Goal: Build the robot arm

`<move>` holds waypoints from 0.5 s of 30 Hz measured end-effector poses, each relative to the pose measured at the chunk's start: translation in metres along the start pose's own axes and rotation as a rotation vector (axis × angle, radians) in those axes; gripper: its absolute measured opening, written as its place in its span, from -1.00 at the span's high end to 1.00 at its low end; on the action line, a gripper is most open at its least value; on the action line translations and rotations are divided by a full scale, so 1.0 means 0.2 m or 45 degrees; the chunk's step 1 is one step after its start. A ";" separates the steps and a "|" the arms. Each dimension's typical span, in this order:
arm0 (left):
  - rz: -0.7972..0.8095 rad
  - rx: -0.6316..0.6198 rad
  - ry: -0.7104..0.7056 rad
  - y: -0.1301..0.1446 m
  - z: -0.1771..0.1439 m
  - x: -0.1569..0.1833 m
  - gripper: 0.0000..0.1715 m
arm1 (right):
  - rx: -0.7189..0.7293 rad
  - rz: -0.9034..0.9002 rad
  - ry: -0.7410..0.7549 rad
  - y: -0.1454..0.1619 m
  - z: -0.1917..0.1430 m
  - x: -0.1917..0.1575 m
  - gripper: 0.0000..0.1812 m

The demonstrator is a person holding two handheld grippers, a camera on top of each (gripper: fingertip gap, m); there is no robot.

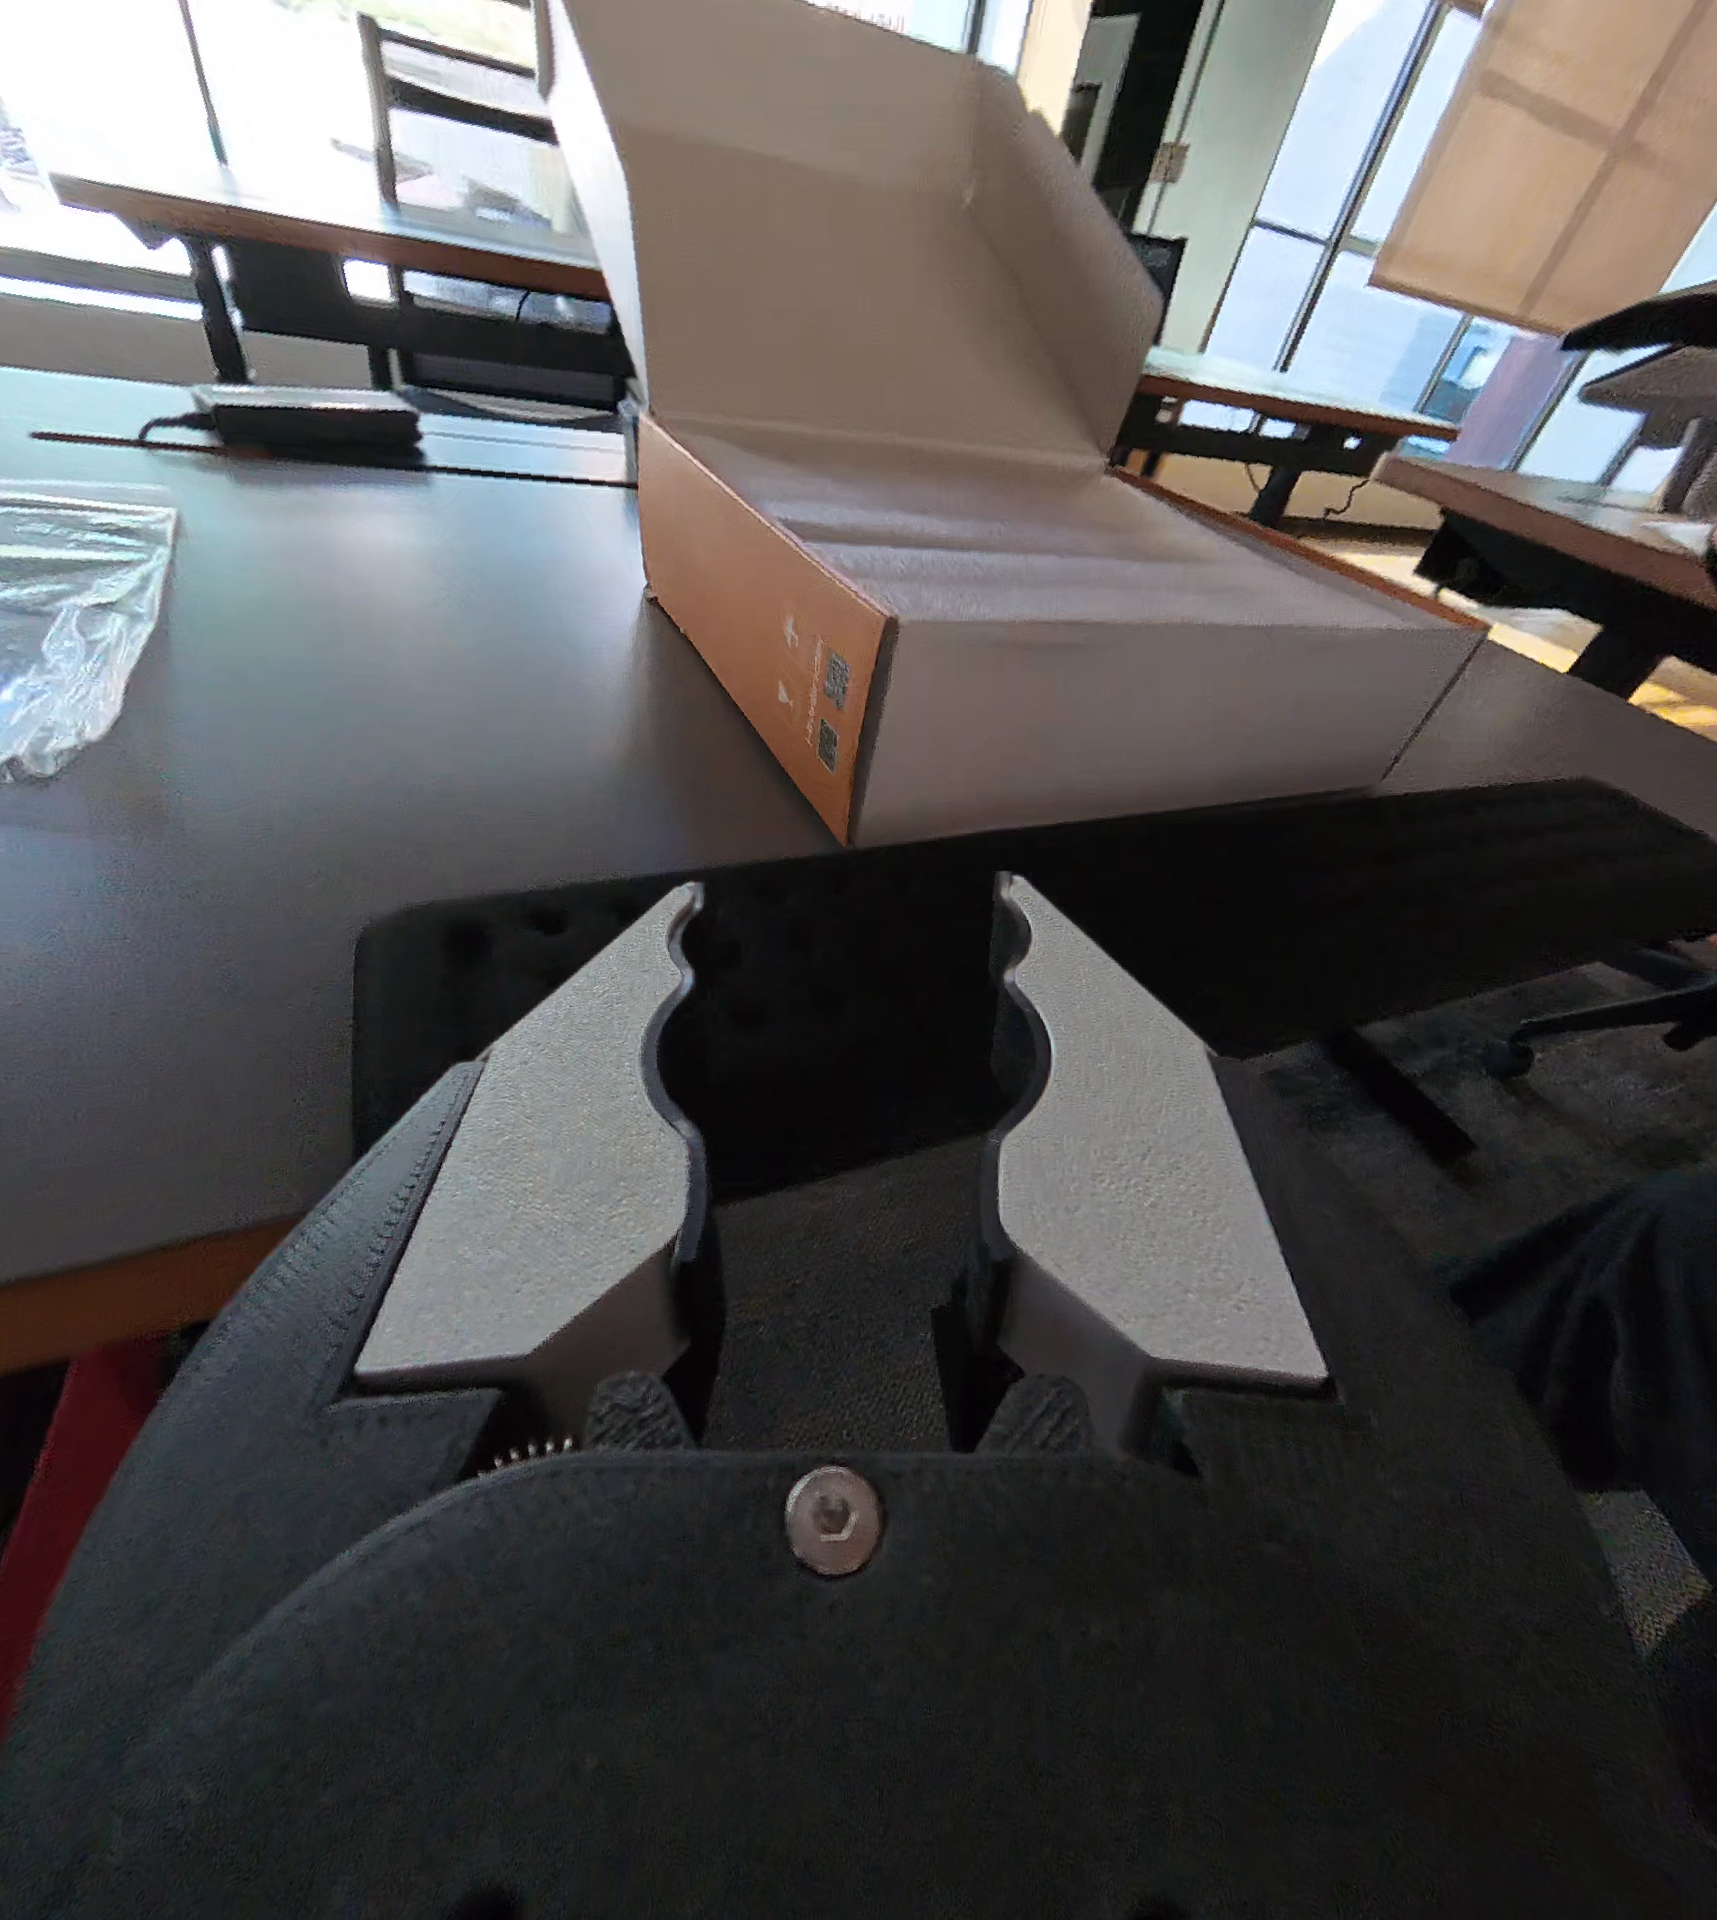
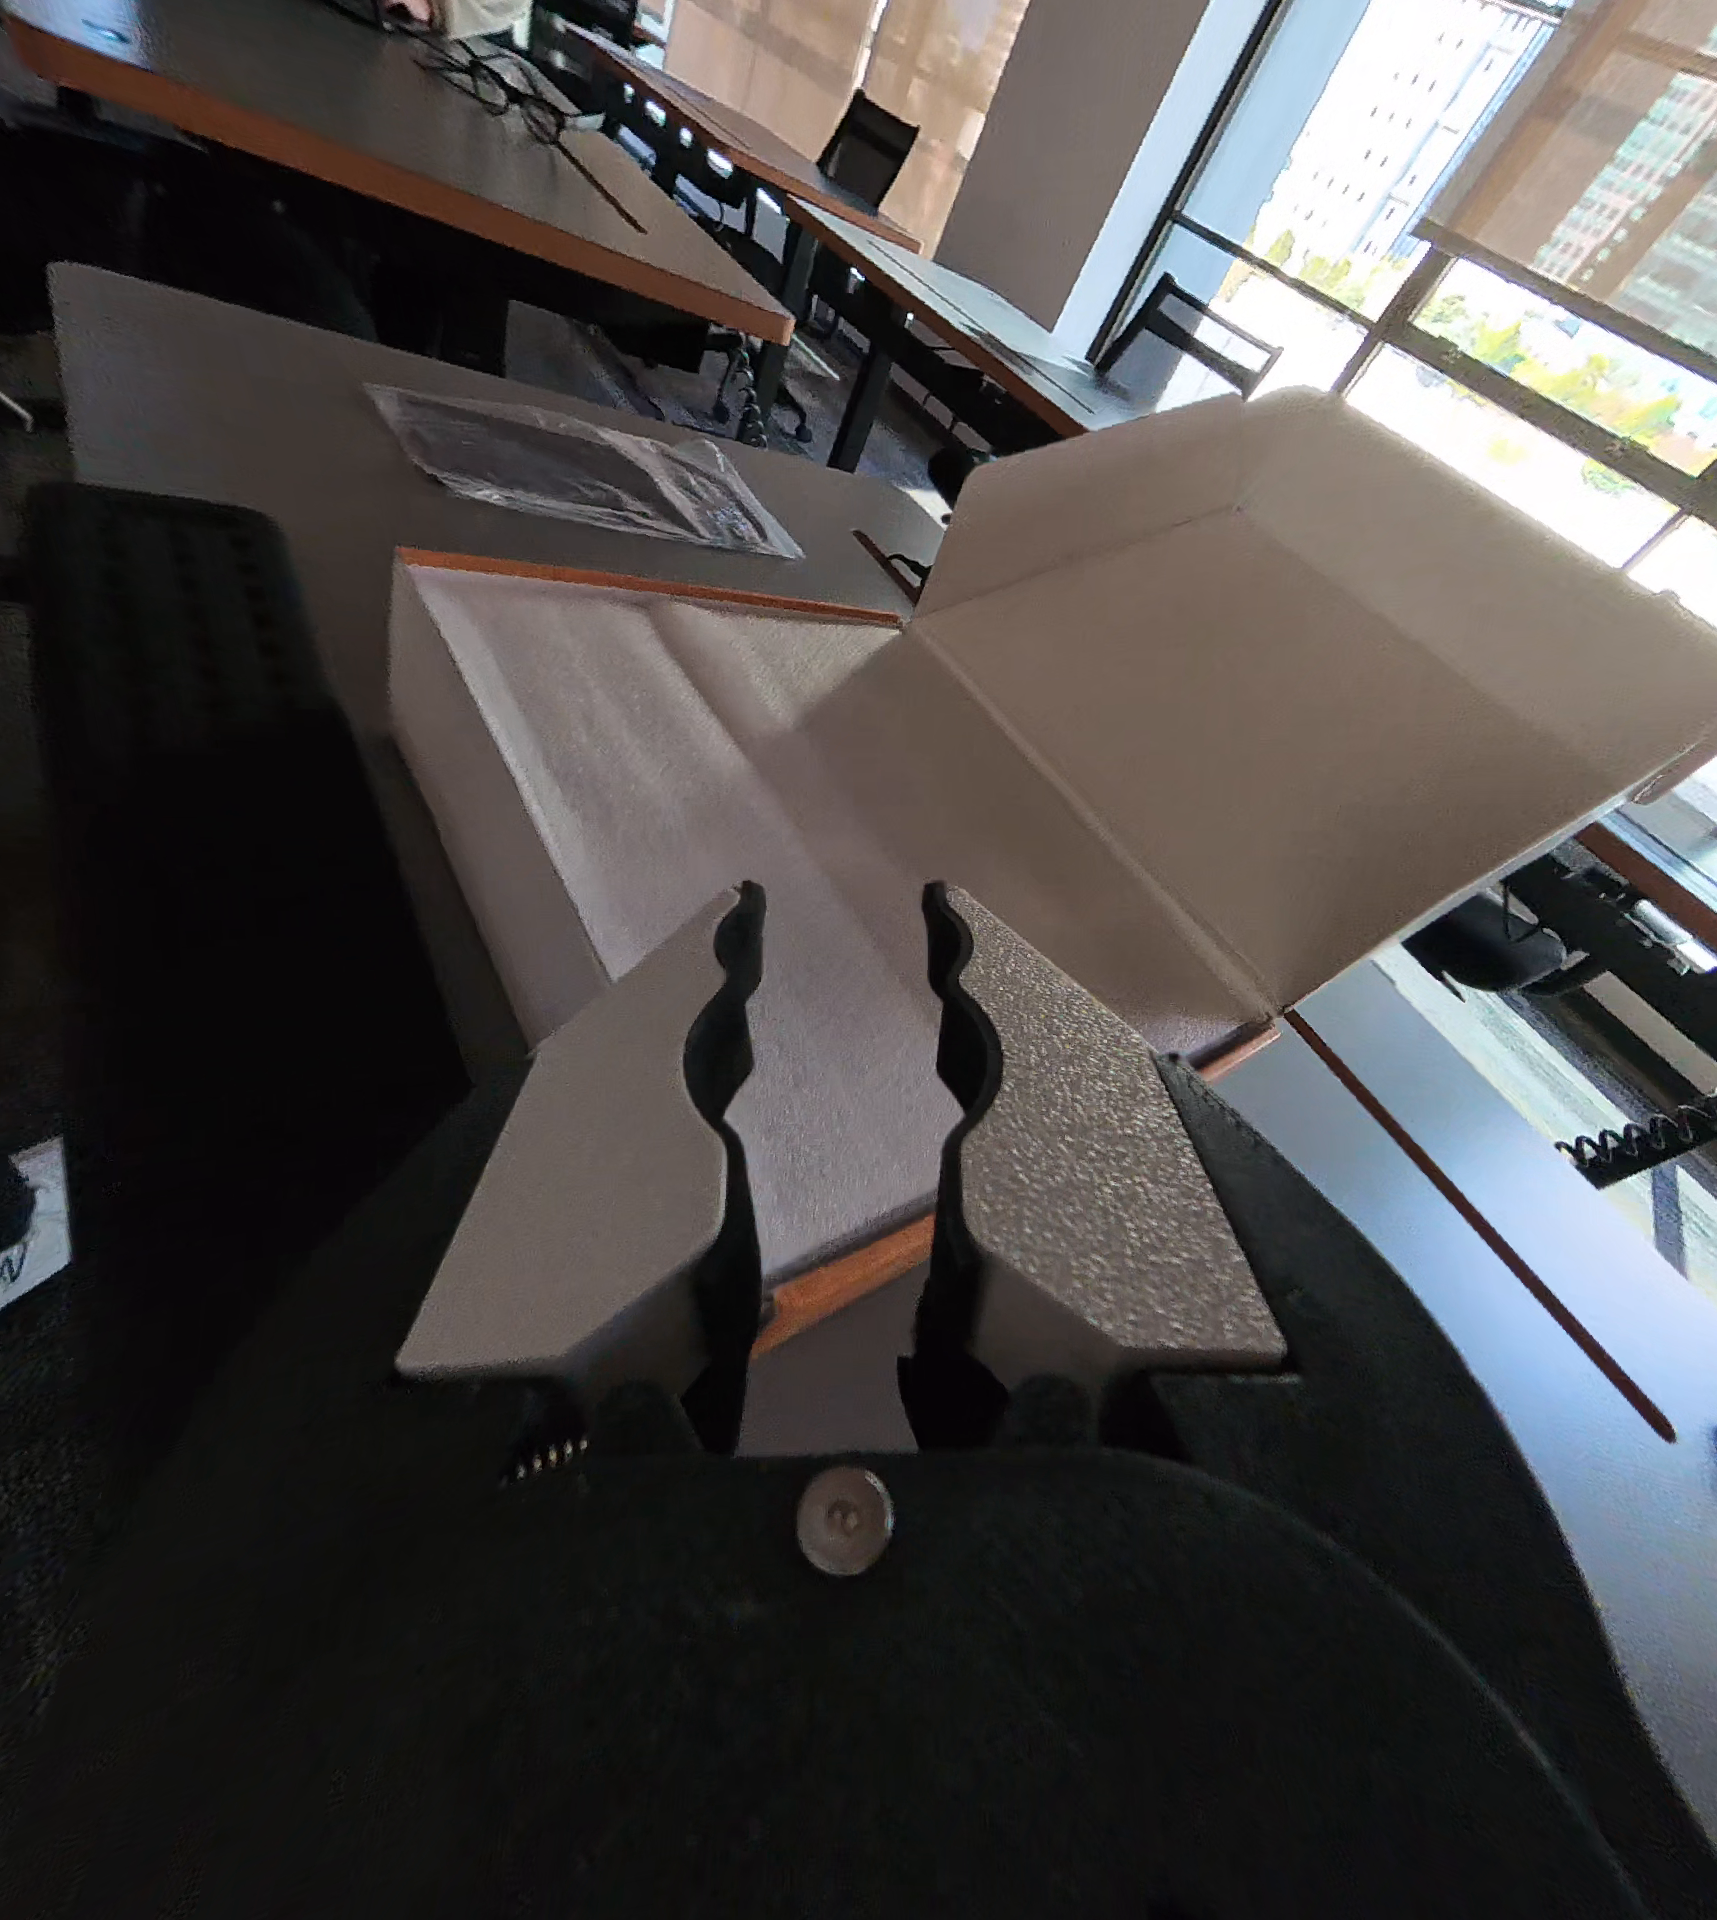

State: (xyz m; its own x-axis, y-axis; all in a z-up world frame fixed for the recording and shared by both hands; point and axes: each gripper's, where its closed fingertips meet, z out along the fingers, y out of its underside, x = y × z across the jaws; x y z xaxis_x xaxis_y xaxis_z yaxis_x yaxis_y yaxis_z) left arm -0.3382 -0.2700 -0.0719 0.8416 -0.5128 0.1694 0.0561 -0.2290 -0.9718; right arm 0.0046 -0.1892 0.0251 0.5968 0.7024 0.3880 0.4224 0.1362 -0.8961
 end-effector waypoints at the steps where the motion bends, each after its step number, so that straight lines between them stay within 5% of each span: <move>1: -0.005 0.021 0.031 -0.03 0.02 -0.03 0.39 | 0.000 0.018 0.016 -0.02 0.04 0.01 0.66; 9: 0.136 0.054 0.180 -0.30 0.22 0.15 0.35 | 0.126 0.163 0.024 -0.01 -0.03 -0.01 0.68; 15: 0.244 -0.016 0.390 -0.61 0.66 0.54 0.33 | 0.356 0.245 -0.070 -0.12 -0.08 0.41 0.70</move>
State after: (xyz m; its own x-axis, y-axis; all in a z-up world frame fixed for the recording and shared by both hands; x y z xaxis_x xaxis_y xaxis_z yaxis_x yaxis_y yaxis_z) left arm -0.1831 -0.1881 0.0429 0.6363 -0.7709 0.0275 -0.0953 -0.1139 -0.9889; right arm 0.0542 -0.1464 0.0812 0.6063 0.7696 0.2005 0.0973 0.1784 -0.9791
